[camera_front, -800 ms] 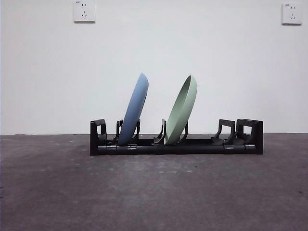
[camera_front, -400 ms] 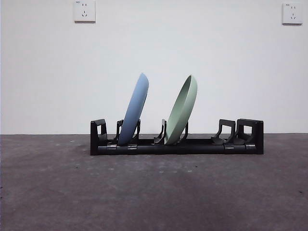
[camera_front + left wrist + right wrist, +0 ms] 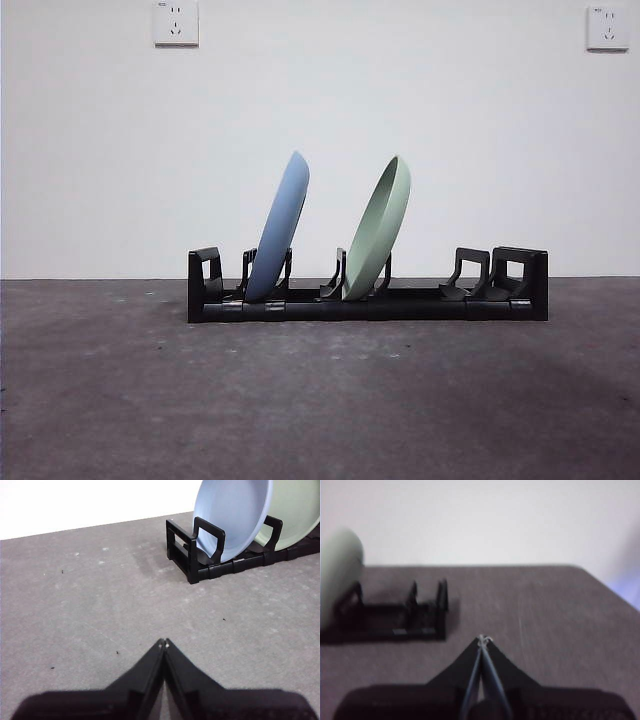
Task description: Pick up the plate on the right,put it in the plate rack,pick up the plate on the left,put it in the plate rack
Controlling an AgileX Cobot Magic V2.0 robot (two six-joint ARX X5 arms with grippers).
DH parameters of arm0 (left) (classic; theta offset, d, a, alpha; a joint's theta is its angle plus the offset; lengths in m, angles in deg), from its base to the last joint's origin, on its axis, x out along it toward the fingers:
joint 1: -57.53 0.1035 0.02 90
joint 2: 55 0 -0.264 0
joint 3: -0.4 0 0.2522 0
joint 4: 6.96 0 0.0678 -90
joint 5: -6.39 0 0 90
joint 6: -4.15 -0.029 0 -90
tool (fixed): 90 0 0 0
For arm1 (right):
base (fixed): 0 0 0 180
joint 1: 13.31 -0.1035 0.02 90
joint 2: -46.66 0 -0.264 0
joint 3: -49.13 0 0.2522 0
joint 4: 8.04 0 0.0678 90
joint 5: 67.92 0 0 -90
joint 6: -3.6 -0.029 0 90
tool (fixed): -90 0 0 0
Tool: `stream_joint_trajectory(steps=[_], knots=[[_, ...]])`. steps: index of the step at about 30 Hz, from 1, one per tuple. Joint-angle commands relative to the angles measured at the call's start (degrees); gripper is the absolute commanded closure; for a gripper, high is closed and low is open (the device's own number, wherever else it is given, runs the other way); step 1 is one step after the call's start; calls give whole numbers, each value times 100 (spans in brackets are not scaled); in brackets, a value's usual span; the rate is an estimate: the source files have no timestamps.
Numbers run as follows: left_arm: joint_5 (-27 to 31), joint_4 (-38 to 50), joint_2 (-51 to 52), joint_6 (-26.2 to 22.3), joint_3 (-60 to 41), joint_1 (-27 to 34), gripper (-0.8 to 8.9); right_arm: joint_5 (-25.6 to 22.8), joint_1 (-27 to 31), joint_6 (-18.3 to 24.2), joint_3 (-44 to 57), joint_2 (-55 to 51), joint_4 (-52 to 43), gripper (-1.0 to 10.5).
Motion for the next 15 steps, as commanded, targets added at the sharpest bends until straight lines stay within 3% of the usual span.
stream_joint_trajectory(steps=[1,15], knots=[[-26,39,-2,57,-61,22,817,-105,9,-98,369,-195,-20,946],[-26,37,-2,57,-61,22,817,-122,9,-337,966,-332,-179,946]])
